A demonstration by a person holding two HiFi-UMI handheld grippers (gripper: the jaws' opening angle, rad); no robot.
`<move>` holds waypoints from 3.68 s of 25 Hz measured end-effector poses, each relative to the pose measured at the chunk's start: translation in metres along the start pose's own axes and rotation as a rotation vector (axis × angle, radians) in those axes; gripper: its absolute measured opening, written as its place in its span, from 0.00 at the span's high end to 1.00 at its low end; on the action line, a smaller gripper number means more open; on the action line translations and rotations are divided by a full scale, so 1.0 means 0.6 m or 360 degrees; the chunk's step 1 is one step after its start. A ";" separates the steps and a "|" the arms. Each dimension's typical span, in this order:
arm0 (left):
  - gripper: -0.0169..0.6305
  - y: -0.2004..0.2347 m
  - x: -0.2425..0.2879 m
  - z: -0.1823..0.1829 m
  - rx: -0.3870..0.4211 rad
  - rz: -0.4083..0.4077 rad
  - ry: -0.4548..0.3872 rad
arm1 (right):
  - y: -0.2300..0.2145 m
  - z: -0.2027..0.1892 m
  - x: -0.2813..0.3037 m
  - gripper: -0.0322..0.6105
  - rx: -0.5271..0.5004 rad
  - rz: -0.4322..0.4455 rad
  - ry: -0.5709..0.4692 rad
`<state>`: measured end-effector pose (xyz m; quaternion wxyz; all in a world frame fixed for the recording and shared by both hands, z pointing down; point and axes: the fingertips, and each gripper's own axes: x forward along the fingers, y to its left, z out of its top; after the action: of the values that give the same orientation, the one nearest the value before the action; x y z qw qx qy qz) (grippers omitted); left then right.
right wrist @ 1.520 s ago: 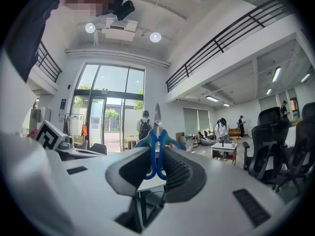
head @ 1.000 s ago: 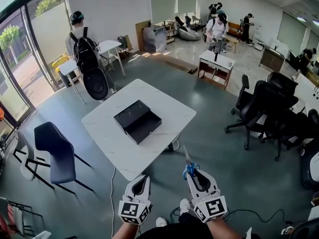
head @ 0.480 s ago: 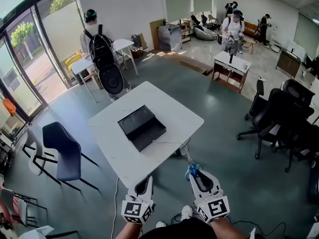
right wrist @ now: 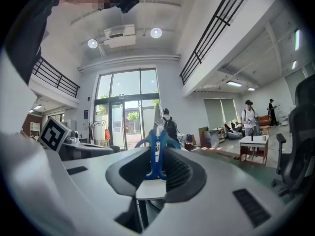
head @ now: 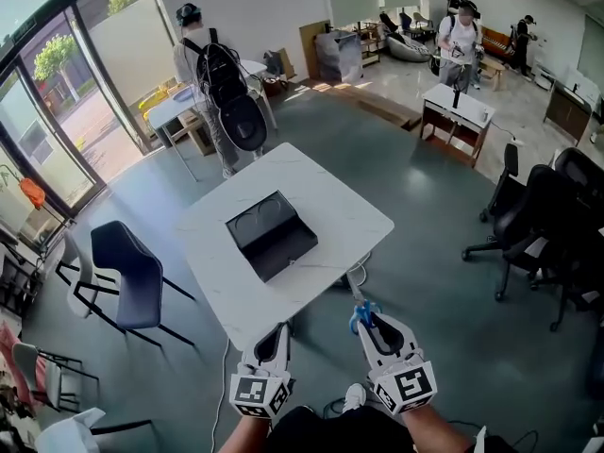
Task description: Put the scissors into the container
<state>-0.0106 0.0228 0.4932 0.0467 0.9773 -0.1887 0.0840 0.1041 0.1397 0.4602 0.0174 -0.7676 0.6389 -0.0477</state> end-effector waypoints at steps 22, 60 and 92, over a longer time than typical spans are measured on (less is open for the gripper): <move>0.96 0.169 0.061 0.014 -0.0084 0.0197 -0.0045 | 0.043 0.017 0.221 0.82 -0.0111 0.0254 0.0034; 0.96 0.391 0.142 0.019 -0.0149 0.0442 -0.0061 | 0.075 -0.034 0.491 0.82 -0.0425 0.0558 0.0233; 0.96 0.412 0.219 -0.057 -0.0274 0.0908 0.0133 | 0.016 -0.289 0.623 0.82 -0.1006 0.1469 0.0958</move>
<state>0.0114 -0.2489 0.5654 0.1114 0.8730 -0.4601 0.1175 0.1450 -0.2236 0.6509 -0.3716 -0.3343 0.8642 -0.0581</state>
